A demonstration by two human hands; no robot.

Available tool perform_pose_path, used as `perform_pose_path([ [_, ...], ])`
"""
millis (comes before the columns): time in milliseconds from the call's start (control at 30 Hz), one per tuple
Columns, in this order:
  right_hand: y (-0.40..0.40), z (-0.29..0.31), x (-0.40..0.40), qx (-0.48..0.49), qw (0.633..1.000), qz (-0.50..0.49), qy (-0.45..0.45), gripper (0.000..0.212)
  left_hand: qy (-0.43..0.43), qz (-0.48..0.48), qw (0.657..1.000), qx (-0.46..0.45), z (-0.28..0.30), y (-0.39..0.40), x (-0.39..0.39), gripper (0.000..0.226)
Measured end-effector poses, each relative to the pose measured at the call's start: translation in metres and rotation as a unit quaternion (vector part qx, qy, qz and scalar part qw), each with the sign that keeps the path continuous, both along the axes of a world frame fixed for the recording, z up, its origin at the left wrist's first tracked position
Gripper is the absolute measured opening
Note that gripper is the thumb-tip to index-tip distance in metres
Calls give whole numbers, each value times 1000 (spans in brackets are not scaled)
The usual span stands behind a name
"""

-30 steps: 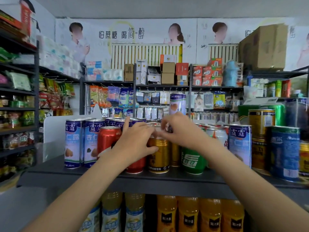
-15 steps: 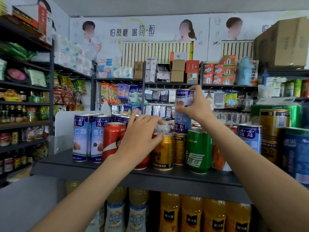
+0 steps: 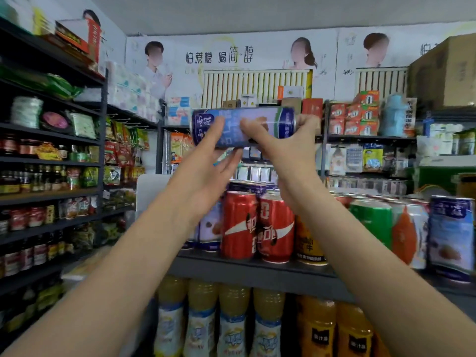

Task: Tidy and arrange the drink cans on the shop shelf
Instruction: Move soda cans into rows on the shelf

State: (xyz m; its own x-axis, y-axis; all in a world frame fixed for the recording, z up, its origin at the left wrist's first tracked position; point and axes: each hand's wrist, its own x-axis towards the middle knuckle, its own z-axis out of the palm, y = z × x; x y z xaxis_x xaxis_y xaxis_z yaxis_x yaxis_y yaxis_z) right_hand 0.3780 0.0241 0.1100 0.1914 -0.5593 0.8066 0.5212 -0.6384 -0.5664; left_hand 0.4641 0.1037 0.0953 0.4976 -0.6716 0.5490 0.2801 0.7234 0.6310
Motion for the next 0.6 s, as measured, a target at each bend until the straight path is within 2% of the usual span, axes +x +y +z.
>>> perform_pose_path([
  [100, 27, -11, 38, -19, 996, -28, 84, 61, -43, 77, 996, -6, 4, 32, 52, 47],
  [167, 38, -14, 58, -77, 978, -78, 175, 51, -91, 151, 984, 15, 5, 50, 84, 35],
  [233, 44, -16, 74, -139, 956, -142, 214, 37, -177, 225, 956, 64, 4, 63, 110, 26],
  [333, 45, -14, 92, -171, 928, -241, 225, 24, -286, 307, 896, 143, -2, 69, 147, 21],
  [433, 45, -11, 100, -161, 921, -268, 231, 14, -361, 304, 847, 246, -16, 60, 177, 38],
  [500, 46, -10, 102, -169, 917, -283, 226, 11, -342, 257, 853, 299, -26, 55, 188, 42],
  [600, 47, -8, 105, -181, 910, -297, 223, 10, -280, 186, 880, 336, -41, 45, 195, 26],
])
